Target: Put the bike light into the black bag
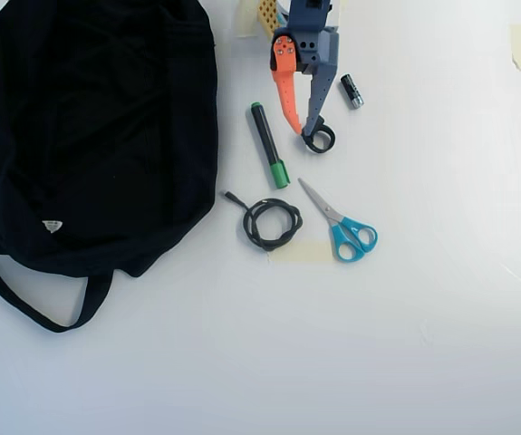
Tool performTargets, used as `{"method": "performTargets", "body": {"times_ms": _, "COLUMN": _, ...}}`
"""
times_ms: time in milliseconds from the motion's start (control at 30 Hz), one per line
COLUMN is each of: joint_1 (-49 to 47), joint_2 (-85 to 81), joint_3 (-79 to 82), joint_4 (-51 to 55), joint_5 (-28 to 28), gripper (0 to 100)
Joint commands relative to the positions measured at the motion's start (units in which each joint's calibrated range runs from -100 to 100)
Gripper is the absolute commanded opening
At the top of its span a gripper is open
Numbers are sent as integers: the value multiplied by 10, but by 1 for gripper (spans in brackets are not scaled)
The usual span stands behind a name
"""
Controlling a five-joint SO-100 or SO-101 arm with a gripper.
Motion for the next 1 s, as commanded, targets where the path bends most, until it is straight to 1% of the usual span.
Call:
{"method": "performTargets", "body": {"times_ms": 0, "joint_1": -9, "joint_2": 173, "joint_3": -228, "joint_4": -15, "joint_5": 1, "gripper": 2}}
{"method": "performTargets", "body": {"times_ms": 167, "joint_1": -9, "joint_2": 338, "joint_3": -390, "joint_4": -13, "joint_5": 1, "gripper": 2}}
{"method": "performTargets", "body": {"times_ms": 500, "joint_1": -9, "joint_2": 590, "joint_3": -677, "joint_4": -13, "joint_5": 1, "gripper": 2}}
{"method": "performTargets", "body": {"times_ms": 633, "joint_1": -7, "joint_2": 626, "joint_3": -713, "joint_4": -13, "joint_5": 1, "gripper": 3}}
{"method": "performTargets", "body": {"times_ms": 967, "joint_1": -4, "joint_2": 617, "joint_3": -701, "joint_4": -10, "joint_5": 5, "gripper": 2}}
